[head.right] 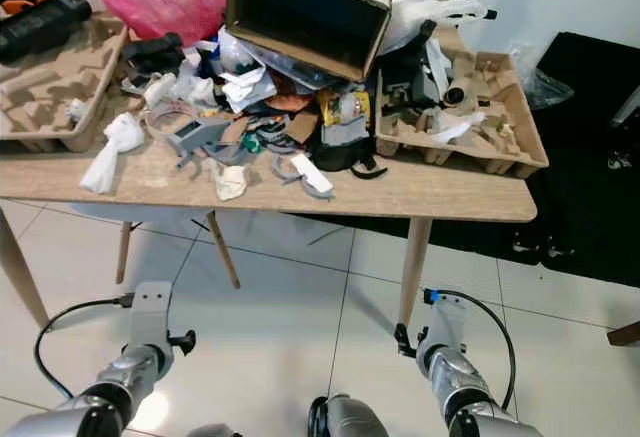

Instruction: Picking trash to rubbish bin

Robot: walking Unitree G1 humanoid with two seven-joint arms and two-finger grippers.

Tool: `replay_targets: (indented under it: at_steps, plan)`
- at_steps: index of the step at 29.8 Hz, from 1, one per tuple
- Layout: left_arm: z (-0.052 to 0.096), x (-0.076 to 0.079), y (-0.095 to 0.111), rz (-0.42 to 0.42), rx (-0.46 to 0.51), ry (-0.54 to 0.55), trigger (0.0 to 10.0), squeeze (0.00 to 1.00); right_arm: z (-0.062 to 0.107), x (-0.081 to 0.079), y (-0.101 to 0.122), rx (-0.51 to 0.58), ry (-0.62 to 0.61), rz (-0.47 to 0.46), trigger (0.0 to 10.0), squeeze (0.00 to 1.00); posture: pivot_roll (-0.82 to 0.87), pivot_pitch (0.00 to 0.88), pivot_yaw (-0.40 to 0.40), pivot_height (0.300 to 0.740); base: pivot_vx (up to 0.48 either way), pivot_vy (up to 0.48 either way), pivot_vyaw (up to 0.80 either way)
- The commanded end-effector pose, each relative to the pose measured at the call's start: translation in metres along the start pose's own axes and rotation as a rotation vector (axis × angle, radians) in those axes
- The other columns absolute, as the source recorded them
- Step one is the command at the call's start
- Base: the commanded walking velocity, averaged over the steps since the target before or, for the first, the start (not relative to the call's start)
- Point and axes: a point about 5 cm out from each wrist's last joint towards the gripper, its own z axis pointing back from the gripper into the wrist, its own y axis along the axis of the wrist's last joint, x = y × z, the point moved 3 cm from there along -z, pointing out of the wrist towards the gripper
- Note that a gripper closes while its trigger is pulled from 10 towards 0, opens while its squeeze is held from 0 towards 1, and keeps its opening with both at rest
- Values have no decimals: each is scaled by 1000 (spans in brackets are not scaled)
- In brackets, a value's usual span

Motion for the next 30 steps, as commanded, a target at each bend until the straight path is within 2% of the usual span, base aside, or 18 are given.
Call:
replay_targets:
  at_steps: [1,4,23,30]
  plan:
    - [1,1,-13,-13,-43,0,10000,0,2,6,-11,-36,-21,-3,10000,0,164,125,-76,740,0,0,0]
    - [1,1,-14,-17,-47,-1,10000,0,3,9,-12,-39,-29,-4,10000,0,164,125,-76,740,0,0,0]
    - [3,0,-21,-53,-68,-10,10000,0,4,8,-20,-56,-31,-5,10000,0,157,120,-68,740,232,0,0]
    - [3,0,-21,-69,-66,-12,10000,0,5,7,-22,-61,-29,0,10000,0,158,113,-63,740,0,0,0]
